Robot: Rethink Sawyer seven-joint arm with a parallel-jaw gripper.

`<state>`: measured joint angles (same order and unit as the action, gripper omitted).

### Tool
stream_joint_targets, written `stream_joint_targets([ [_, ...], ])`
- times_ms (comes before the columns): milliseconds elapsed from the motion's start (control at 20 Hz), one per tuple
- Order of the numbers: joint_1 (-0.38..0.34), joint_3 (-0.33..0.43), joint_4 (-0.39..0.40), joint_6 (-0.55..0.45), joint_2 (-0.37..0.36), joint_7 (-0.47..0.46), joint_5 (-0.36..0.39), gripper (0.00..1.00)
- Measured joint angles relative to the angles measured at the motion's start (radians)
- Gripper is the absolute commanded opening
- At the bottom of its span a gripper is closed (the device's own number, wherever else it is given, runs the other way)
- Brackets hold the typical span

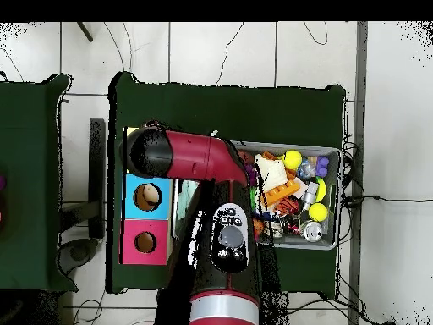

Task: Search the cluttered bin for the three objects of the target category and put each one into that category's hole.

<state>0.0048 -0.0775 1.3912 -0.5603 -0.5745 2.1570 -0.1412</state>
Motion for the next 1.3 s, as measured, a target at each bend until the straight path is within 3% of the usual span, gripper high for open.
stream_joint_targets([
  [800,-0.062,0.06,0.016,-0.037,-0.006,0.0,-0.022,0.0],
  [1300,-0.121,0.119,0.089,-0.05,-0.034,0.0,-0.025,0.0],
])
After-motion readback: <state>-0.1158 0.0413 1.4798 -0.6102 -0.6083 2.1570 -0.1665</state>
